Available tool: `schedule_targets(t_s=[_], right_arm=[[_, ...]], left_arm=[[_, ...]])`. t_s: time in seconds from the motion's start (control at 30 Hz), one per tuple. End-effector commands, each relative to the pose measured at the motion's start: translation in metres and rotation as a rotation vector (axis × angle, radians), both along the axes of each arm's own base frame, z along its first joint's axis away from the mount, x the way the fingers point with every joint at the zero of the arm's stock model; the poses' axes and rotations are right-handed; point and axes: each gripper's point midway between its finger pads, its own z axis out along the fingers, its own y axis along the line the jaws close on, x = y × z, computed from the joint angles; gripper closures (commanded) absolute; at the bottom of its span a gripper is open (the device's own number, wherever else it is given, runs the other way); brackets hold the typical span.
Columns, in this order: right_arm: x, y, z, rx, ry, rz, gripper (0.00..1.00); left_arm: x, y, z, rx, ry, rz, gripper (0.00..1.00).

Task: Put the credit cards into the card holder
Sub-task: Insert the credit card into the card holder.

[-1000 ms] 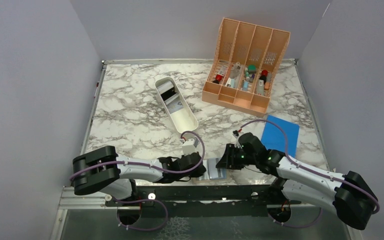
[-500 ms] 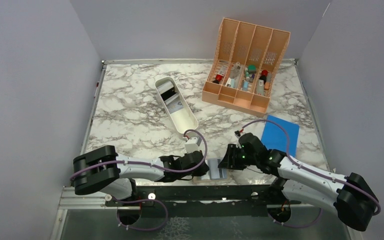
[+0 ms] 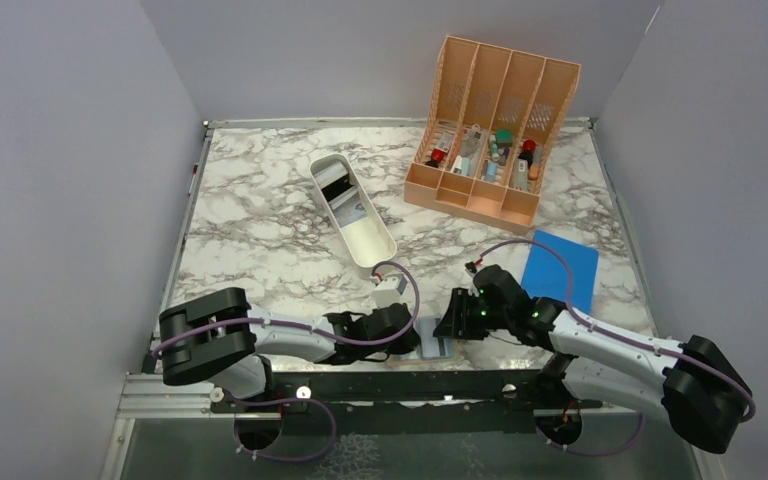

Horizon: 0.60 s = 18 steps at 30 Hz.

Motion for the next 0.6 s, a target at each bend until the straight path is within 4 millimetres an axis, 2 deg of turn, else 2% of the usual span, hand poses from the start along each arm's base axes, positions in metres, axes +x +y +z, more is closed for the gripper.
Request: schedule_targets(t_s=[0.0,0.4,0.57], right_arm=[[-0.001,0.005,-0.002,0.023,0.000,0.013,0.55],[0.001,-0.006,-0.013,-0.044,-0.002,-0.012,0.54],[0.002,-0.007,-0.012,-0.055,-0.011,-0.008,0.54]], left_arm=[[-0.002,-0.003,-0.002,-0.006,0.010,-0.013,0.92],[-0.002,-0.005,-0.004,-0.005,0.015,-0.015,0.92],[-0.002,-0.005,-0.005,-0.003,0.016,-0.016,0.92]])
